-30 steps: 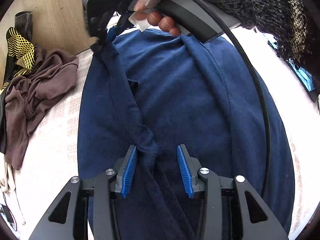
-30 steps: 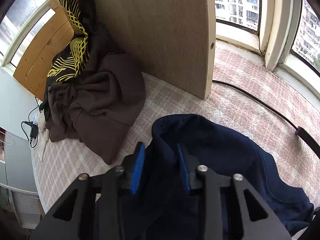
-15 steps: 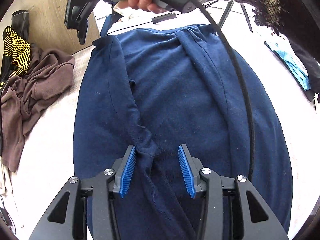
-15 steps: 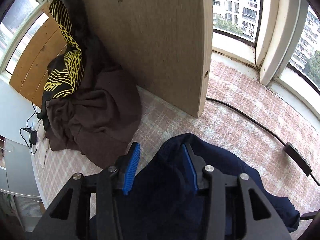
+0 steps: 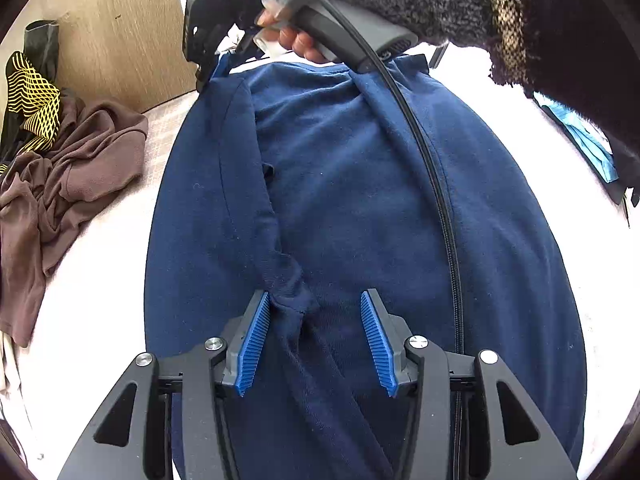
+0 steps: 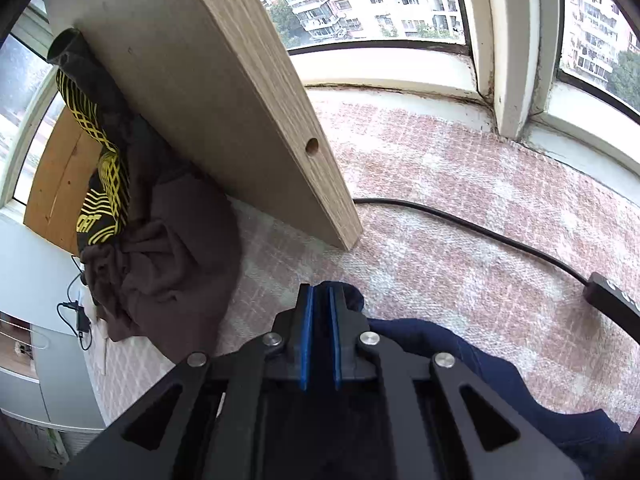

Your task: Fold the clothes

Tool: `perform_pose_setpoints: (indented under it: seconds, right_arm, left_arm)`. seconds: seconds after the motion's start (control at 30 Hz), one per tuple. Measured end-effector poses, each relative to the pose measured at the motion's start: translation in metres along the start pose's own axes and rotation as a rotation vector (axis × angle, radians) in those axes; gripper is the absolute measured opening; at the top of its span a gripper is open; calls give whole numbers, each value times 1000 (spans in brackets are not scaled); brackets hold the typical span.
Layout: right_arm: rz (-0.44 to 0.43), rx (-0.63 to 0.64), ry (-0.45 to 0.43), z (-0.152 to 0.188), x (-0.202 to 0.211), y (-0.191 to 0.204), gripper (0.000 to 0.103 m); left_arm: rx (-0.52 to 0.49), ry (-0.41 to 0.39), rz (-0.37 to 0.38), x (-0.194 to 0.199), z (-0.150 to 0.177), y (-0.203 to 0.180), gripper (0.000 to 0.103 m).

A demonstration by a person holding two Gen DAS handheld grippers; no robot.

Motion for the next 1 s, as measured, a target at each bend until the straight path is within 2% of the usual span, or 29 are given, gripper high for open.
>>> perform_pose_setpoints:
  seconds: [0.07,0.13,0.2,0.27,0.33,0.37,0.43,0.47,0.53,0.57,0.63,0.77,0.8,0.9,1.0]
  right_arm:
    - [17,4,-25,1,8,1,13]
    - [11,-25,-79,-1,30,2,25]
    - [-1,-5,-148,2,56,7,25]
    - [-25,42,-168,13,74,15,25]
    - [-52,90,-119,28,65,31,25]
    - [-36,115,-79,39,55,39,25]
    - [74,148,-2,53,19,32,25]
    - [125,150,4,53,8,24,25]
    - [191,129,-15,51,3,11,13]
    - [207,101,-35,49,11,7,14]
    - [148,80,-58,53,39,8,16]
    - [19,51,-131,79,114,14,18]
    - [-10,43,-154,88,133,17,21]
    - [-57,11,-217,132,199,12,41]
    - [-37,-61,-287,193,243,6,41]
  left_arm:
    - [-2,0,2,-1,-1,0,47]
    - [-5,3,5,-2,1,5,47]
    - [-6,2,7,-2,4,10,48]
    - [-4,-1,7,-2,5,9,49]
    - [-2,-3,6,-1,6,9,49]
    - [-2,-4,8,-1,6,9,49]
    - [-2,-5,14,-1,6,9,49]
    - [-3,1,27,0,7,9,48]
    - [38,15,90,14,15,12,42]
    - [74,-16,103,32,22,21,39]
    - [146,-78,127,70,37,38,40]
    - [214,-94,29,143,95,76,41]
    - [229,-90,11,156,107,86,41]
    - [264,-57,-21,179,149,114,41]
    - [276,-66,10,193,182,121,41]
Point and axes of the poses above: each gripper's, at about its wrist camera, not at the fingertips, and x roughly against the way its jaws point, y to its left, z to its underside, the point moved 6 cm from there along -x, roughly the way its jaws point, and after that the axes turned 15 degrees about -x, right-handed, at the moved point
